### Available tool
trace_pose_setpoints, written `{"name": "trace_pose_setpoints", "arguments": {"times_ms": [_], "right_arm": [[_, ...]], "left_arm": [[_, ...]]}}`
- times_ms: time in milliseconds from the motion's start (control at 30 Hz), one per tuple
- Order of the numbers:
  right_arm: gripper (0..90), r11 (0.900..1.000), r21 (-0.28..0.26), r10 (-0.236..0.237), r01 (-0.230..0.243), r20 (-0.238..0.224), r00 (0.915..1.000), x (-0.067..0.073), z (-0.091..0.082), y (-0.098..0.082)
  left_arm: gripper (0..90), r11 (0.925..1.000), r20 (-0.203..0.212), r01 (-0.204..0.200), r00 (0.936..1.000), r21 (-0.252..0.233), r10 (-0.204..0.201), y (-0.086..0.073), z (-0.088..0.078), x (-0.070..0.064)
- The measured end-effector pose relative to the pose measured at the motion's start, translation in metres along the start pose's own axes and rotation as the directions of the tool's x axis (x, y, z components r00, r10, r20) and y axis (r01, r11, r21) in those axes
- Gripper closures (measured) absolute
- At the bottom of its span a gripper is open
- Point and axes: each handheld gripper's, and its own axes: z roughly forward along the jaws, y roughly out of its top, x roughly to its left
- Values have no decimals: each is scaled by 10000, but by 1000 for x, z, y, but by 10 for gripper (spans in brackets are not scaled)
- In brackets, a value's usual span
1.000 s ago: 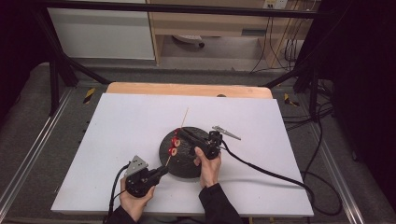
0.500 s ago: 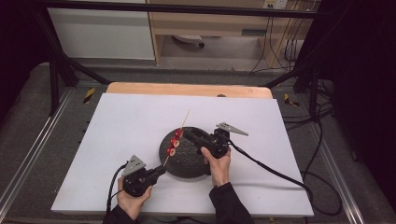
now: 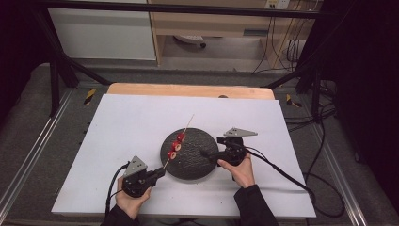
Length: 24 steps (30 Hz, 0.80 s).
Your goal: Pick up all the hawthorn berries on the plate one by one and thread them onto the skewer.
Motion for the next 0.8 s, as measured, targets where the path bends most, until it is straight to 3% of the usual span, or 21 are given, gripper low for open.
{"name": "trace_pose_setpoints", "arguments": {"times_ms": [233,467,600,800], "right_arm": [[6,9914,1026,-850,816,294,9959,-12,-15,-17],[12,9856,1341,-1132,1034,676,9913,-23,-28,-29],[10,9826,1387,-1316,1233,517,9900,-32,-43,-41],[11,9804,1512,-1372,1263,640,9885,-39,-54,-50]], "left_arm": [[885,9985,35,-339,9994,424,338,5,1,0],[885,9957,106,-443,9990,811,436,12,3,0],[885,9922,100,-523,9986,1129,515,21,5,0],[885,9842,-68,-566,9983,1679,586,34,14,3]]}}
